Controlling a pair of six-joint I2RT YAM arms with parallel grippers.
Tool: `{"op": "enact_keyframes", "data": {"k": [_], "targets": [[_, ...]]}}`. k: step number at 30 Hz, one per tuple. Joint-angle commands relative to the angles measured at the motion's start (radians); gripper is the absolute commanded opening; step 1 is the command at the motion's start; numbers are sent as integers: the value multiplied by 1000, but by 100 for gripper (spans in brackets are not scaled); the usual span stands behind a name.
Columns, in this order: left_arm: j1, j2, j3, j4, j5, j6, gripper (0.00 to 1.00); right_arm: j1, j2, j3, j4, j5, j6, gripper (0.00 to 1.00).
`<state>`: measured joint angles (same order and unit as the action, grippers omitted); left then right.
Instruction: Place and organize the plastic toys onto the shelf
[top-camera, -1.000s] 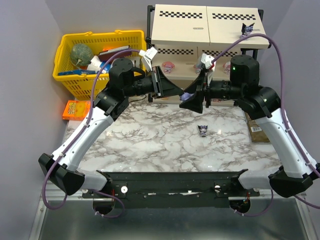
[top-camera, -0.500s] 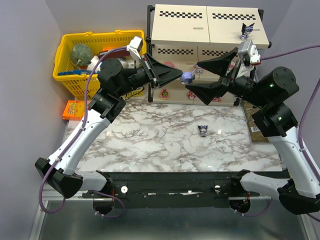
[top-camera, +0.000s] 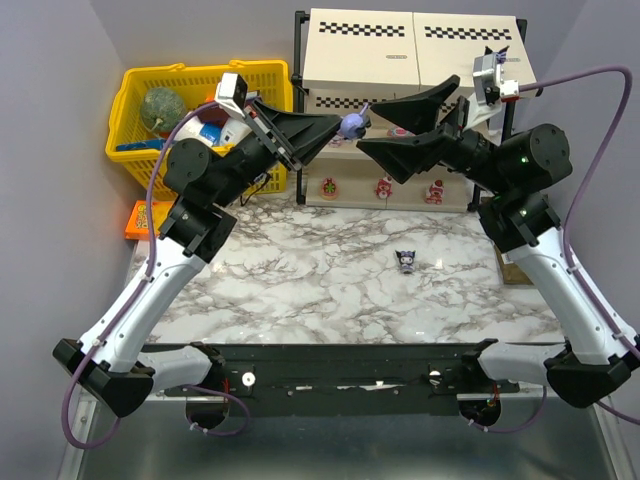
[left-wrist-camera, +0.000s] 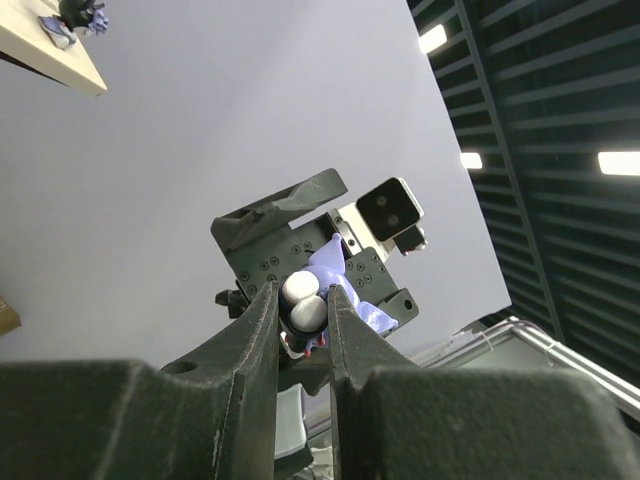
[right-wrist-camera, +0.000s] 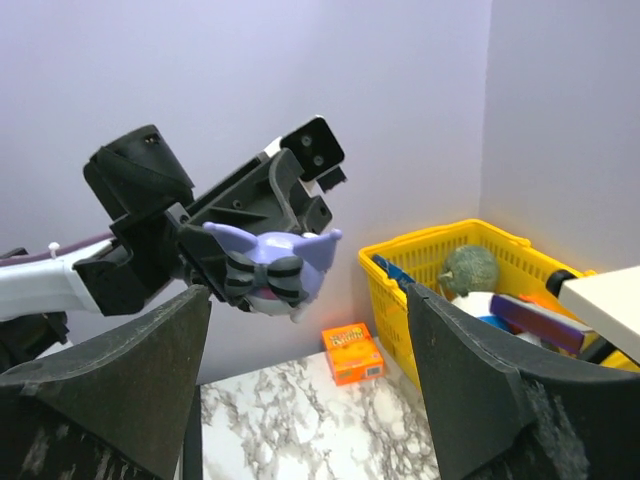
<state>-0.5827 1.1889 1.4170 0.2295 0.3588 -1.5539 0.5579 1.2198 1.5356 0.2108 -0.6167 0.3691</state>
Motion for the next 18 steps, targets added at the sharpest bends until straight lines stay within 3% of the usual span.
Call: {"op": "enact_keyframes", "data": {"k": [1,8,18], "targets": [[3,-9,-12,51,-60,-21,0,17,23,21,108,-64,53,86],[1,-5,-26,100,-69,-25,0,46,64,58,79,-49,50,82],[1,0,-38,103,-69,-20,0,54,115,115,61,-12,47,66]]}}
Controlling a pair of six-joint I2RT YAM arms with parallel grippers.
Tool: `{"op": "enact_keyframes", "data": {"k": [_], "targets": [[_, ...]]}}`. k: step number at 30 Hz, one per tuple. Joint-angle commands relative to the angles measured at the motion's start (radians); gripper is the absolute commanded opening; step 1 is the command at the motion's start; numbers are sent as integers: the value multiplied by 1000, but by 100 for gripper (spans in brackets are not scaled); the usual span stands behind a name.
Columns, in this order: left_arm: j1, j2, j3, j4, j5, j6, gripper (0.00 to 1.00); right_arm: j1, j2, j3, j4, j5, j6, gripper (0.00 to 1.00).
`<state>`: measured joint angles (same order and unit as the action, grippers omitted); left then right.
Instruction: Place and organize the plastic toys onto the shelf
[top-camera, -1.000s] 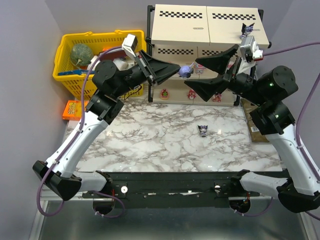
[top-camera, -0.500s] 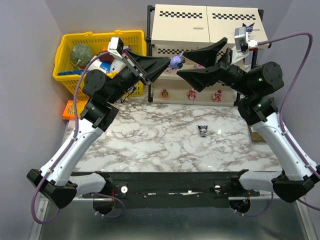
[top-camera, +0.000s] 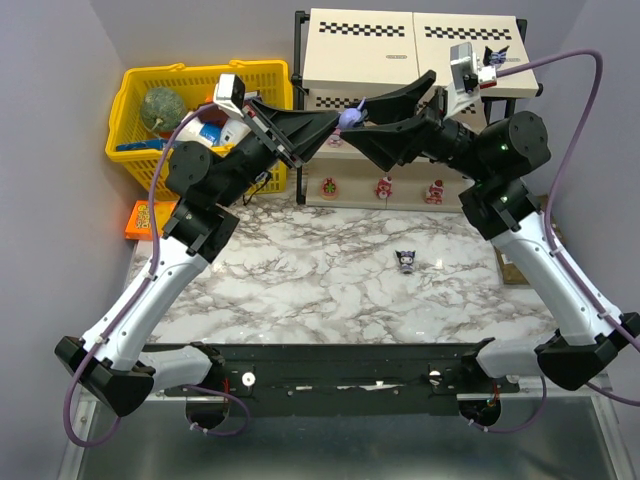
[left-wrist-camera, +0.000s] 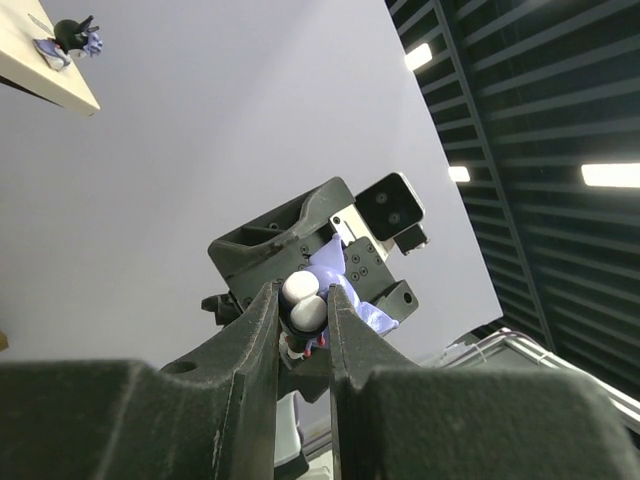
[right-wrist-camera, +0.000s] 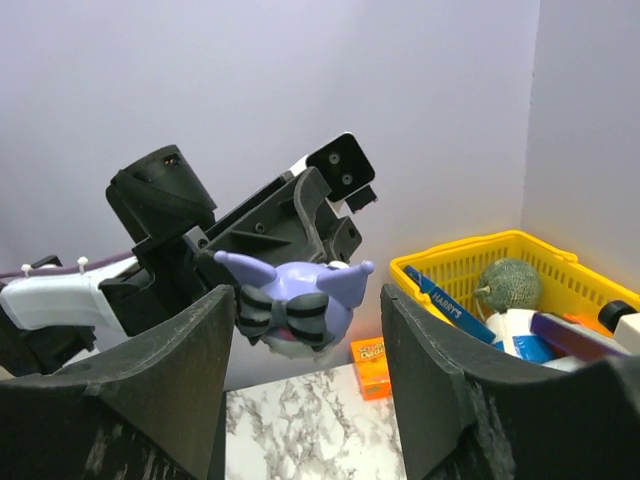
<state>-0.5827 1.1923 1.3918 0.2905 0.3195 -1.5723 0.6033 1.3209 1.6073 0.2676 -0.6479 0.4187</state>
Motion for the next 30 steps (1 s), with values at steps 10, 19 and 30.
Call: {"op": "enact_keyframes", "data": {"k": [10,19,30], "targets": [[3,20,-4,45,-11,-3,0,12,58,112,-59,2,-12,31],[1,27,12,41,-8,35,33,12,55,124,-90,10,-17,5],[1,-16,19,-25,-80,170,93,10,52,141,-143,123,-24,1]]}}
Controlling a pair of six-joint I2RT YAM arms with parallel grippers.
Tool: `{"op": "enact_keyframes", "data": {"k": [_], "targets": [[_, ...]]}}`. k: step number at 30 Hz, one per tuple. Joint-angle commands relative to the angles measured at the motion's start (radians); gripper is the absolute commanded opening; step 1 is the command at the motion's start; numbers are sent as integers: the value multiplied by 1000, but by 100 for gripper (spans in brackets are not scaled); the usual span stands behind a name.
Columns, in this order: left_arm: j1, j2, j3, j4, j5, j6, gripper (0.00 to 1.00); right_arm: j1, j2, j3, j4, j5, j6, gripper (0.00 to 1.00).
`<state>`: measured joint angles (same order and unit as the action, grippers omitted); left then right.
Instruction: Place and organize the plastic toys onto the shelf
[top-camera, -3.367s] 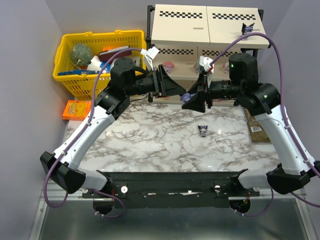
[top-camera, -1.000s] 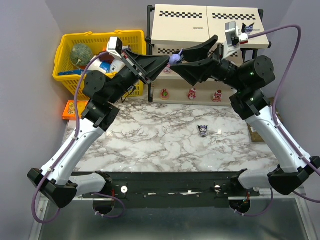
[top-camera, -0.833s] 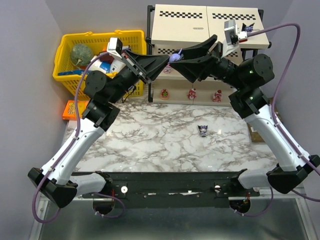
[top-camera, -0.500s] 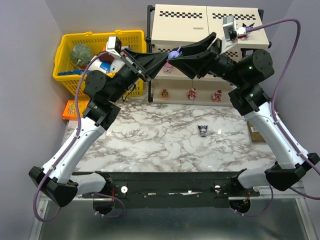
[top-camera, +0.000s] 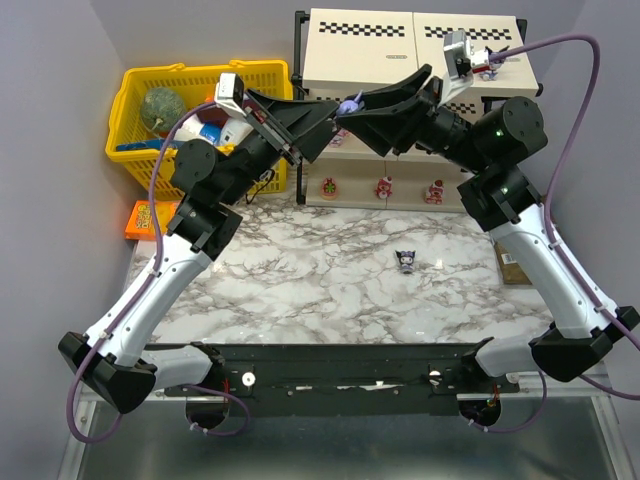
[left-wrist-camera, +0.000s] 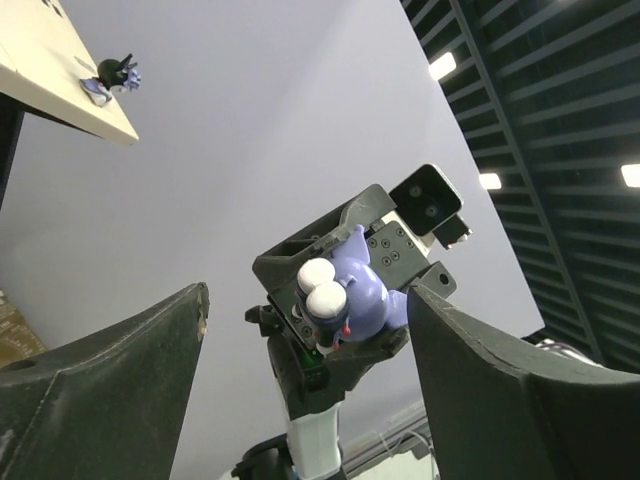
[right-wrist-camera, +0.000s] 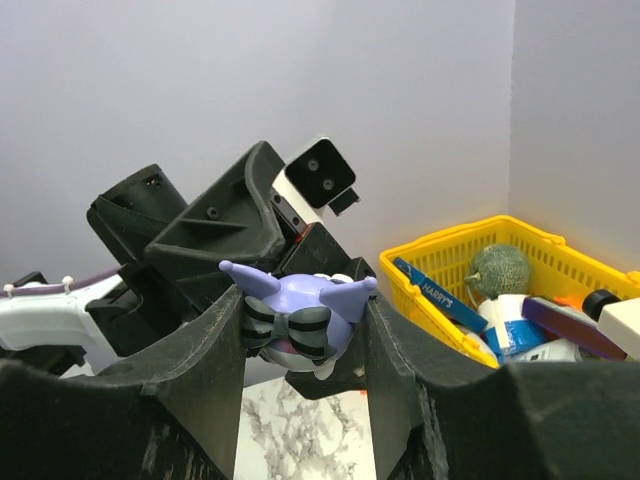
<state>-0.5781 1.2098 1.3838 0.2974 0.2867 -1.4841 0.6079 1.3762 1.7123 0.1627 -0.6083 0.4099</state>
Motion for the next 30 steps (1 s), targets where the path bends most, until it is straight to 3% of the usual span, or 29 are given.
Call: {"op": "enact_keyframes", "data": {"k": [1,2,7,10,14,22,30], "targets": [[-2,-47,27,-73,-66,103,95,7,0,40,-48,103,-19,1],[-3,-61,27,-108,-92,128,99,7,4,43,-58,125,-29,1],[-3,-183,11,-311,-350,349,99,6,40,90,-160,352,-86,1],[-3,-228,3,-394,-415,447,99,3,69,133,-236,478,-138,1],[-3,-262,-26,-457,-429,511,99,-36,112,177,-299,564,-200,1],[-2,-251,-32,-564,-359,613,99,-189,147,219,-412,594,-230,1],[-2,-207,-46,-569,-288,601,99,-275,224,253,-422,593,-243,1]]}}
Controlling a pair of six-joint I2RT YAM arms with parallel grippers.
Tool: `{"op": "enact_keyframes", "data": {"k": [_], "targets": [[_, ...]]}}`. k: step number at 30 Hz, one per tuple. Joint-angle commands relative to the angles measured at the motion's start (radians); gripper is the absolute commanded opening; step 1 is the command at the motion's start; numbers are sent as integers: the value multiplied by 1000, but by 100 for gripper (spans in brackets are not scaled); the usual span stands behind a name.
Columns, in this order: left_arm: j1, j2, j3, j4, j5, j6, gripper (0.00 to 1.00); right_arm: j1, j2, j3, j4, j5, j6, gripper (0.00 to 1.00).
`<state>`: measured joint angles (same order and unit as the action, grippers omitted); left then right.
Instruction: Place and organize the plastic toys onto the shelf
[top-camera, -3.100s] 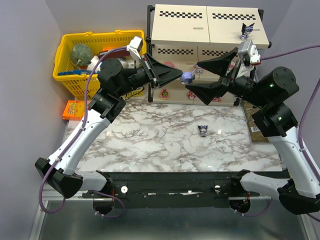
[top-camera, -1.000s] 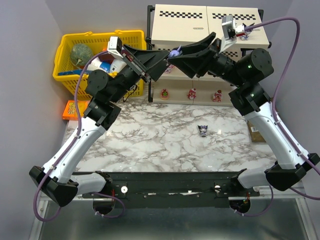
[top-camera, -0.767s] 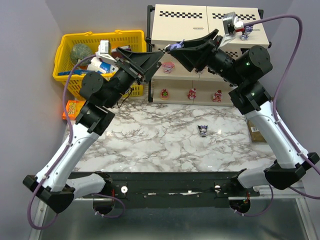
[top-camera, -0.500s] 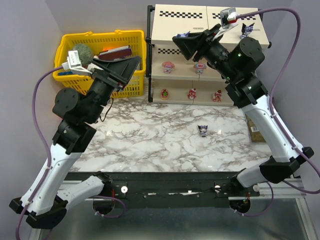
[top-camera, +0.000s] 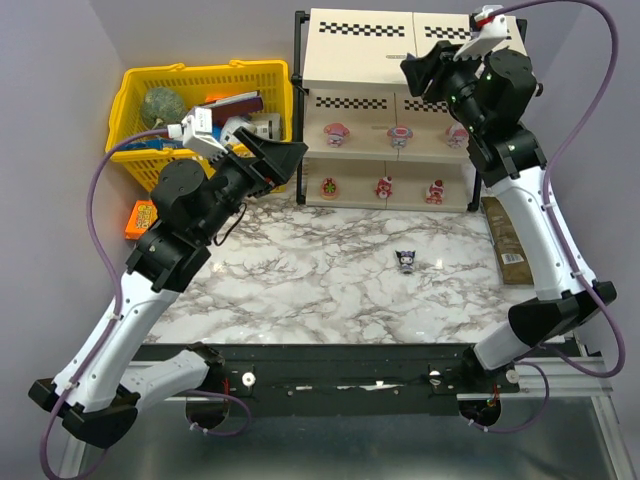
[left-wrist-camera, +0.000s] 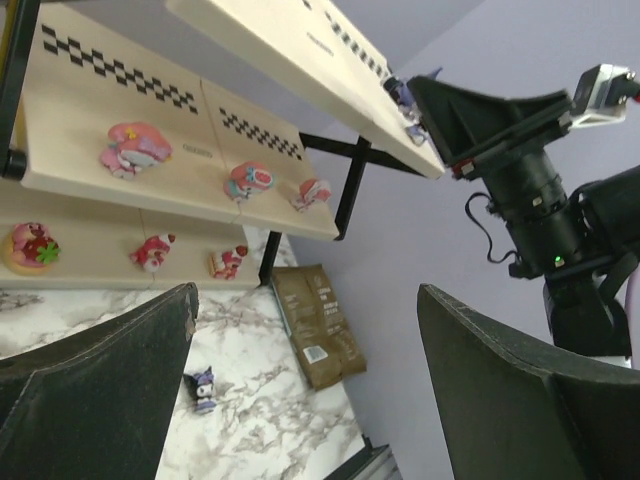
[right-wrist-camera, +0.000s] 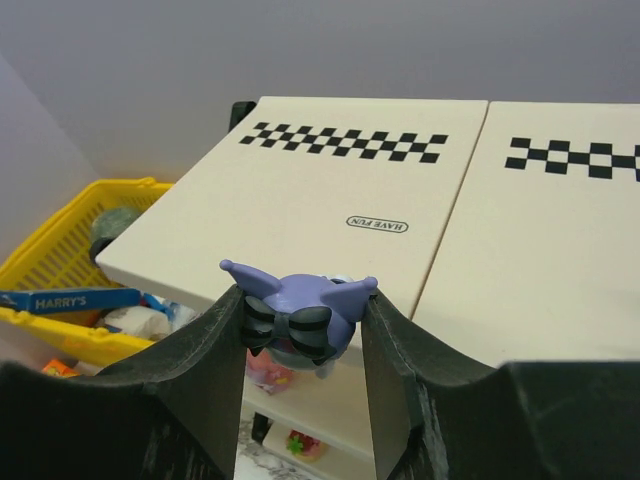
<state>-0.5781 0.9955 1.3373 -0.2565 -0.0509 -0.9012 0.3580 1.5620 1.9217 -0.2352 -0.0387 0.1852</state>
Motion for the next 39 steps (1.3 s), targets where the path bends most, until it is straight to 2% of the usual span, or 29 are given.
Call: {"op": "enact_keyframes", "data": {"k": [1,10,15,20,29,34,39], "targets": [[-2,17,2,-18,49,19,99,-30,55,48,-26,25,-16,1],[-2,31,0,-30,75,30,99,-56,90,66,-78,127,-23,1],[0,37,3,-33,77,35,99,-74,107,85,-96,134,-18,3],[1,45,5,-33,85,38,99,-77,132,122,-122,112,-23,12],[6,38,2,-30,80,47,99,-77,150,125,-122,94,-24,23],[9,34,-4,-29,80,47,99,-77,139,117,-119,68,-39,37],[11,29,-13,-24,79,45,99,-79,127,99,-110,68,-49,44]]}}
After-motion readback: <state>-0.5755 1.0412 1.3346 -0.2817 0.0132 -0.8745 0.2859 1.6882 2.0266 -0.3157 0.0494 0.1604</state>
